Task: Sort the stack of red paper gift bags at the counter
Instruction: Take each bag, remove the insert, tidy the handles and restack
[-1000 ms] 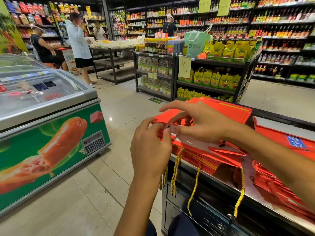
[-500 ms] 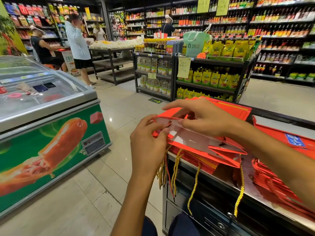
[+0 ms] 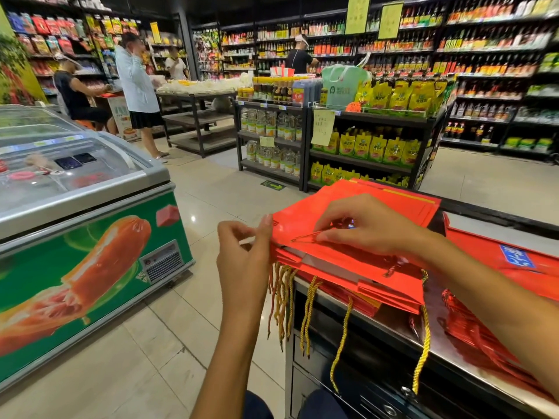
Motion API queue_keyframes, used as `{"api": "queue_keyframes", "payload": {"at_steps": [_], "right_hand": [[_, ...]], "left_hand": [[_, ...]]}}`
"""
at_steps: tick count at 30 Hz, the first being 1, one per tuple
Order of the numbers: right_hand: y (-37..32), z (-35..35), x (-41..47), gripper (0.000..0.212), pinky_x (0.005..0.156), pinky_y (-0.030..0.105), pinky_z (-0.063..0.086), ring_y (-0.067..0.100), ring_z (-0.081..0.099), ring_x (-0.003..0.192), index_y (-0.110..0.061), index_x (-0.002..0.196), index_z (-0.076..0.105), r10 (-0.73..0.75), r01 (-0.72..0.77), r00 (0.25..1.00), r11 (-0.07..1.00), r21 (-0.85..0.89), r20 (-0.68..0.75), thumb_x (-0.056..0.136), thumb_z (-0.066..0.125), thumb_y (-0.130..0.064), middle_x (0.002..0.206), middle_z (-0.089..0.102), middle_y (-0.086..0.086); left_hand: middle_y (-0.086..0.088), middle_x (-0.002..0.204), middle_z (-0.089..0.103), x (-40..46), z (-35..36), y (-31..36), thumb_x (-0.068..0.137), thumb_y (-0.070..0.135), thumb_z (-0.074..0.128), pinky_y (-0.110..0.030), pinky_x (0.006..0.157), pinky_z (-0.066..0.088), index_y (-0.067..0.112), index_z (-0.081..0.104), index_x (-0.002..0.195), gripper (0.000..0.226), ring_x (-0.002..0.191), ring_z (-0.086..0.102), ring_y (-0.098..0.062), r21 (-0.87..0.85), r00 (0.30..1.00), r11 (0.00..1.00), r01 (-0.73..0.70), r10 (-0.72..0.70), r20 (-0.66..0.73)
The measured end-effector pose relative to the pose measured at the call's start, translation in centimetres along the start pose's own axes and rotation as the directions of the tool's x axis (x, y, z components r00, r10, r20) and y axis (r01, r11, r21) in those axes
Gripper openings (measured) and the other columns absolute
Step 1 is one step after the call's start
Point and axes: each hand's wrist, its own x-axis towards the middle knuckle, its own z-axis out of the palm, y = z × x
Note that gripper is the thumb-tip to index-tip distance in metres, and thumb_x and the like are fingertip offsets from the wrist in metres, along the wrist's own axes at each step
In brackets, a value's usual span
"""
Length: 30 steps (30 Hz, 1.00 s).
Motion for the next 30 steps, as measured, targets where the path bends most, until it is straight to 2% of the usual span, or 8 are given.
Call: {"api": "queue_keyframes", "payload": {"at_steps": [3,7,12,16,20,24,27,30], "right_hand": [[-0.1,0.2,0.2,0.01,0.074,0.034,0.052,0.012,0.07,0.079,-0.018,0.096,0.077,-0.017,0.02,0.998,0.998,0.055,-0.069,0.095,0.071,-0.026,0.087,0.076,-0.005],[-0.3,0.3,0.5,0.01,0.071,0.019,0.048,0.005,0.069,0.078,-0.015,0.096,0.076,-0.022,0.036,0.986,0.996,0.078,-0.164,0.098,0.068,-0.021,0.084,0.075,-0.005],[-0.2,1.2,0.3,0.01,0.078,0.037,0.053,0.007,0.069,0.083,-0.018,0.098,0.076,0.054,-0.048,0.982,0.998,0.039,-0.178,0.096,0.07,-0.026,0.088,0.075,-0.009],[0.0,-0.9,-0.4,0.032,0.1,0.036,0.049,0.006,0.062,0.112,-0.026,0.124,0.068,0.247,-0.253,0.967,0.963,-0.089,-0.065,0.096,0.069,-0.04,0.121,0.07,-0.007],[1.5,-1.5,-2.2,0.067,0.113,0.042,0.041,0.018,0.05,0.136,-0.035,0.146,0.047,0.43,-0.382,0.899,0.863,-0.33,0.084,0.091,0.051,-0.072,0.149,0.053,-0.006],[2.0,-0.1,-3.0,0.068,0.109,0.043,0.044,0.02,0.054,0.131,-0.04,0.146,0.045,0.492,-0.451,0.862,0.855,-0.256,0.124,0.091,0.04,-0.079,0.149,0.053,-0.007],[1.6,1.0,-2.6,0.065,0.103,0.046,0.048,0.021,0.058,0.124,-0.037,0.14,0.05,0.476,-0.45,0.879,0.855,-0.257,0.043,0.092,0.035,-0.078,0.141,0.058,-0.006],[0.8,1.9,-2.1,0.051,0.096,0.044,0.049,0.021,0.062,0.112,-0.031,0.128,0.058,0.45,-0.45,0.892,0.879,-0.158,-0.039,0.097,0.041,-0.068,0.125,0.065,-0.002]], "left_hand": [[-0.005,0.103,0.074,0.4,0.4,-0.5,0.095,0.046,0.067,-0.033,0.072,0.064,0.022,0.063,0.119,0.035,0.086,0.075,-0.015,0.161,0.978,0.981,0.109,-0.135,0.158],[0.006,0.096,0.077,-0.6,0.9,-1.2,0.095,0.026,0.071,-0.02,0.069,0.058,0.027,0.073,0.11,0.015,0.083,0.073,-0.003,0.152,0.985,0.986,0.072,-0.094,0.146],[0.002,0.098,0.078,-0.8,0.9,-1.8,0.096,0.022,0.069,-0.029,0.079,0.061,0.025,0.073,0.112,0.017,0.087,0.076,-0.011,0.108,0.985,0.989,0.101,-0.114,0.129],[0.0,0.096,0.077,-1.8,1.0,-2.1,0.097,0.046,0.064,-0.032,0.083,0.059,0.025,0.063,0.115,0.028,0.087,0.075,-0.01,0.022,0.983,0.984,0.175,-0.176,0.049],[-0.001,0.086,0.068,-3.8,0.4,-1.7,0.089,0.069,0.054,-0.043,0.08,0.059,0.022,0.062,0.094,0.047,0.082,0.066,-0.016,0.15,0.99,0.985,0.088,-0.07,-0.121],[-0.018,0.071,0.069,-5.9,1.2,0.2,0.085,0.067,0.053,-0.038,0.06,0.056,0.003,0.068,0.086,0.066,0.06,0.064,-0.022,0.028,0.969,0.979,0.202,-0.204,0.14],[-0.015,0.08,0.075,-6.2,2.8,1.3,0.086,0.054,0.066,-0.046,0.065,0.062,0.006,0.06,0.109,0.052,0.071,0.073,-0.029,-0.088,0.941,0.955,0.282,-0.257,0.222],[-0.013,0.097,0.077,-5.7,3.8,2.4,0.095,0.02,0.071,-0.046,0.07,0.065,0.019,0.058,0.119,0.027,0.088,0.076,-0.035,-0.182,0.961,0.957,0.227,-0.189,0.201]]}}
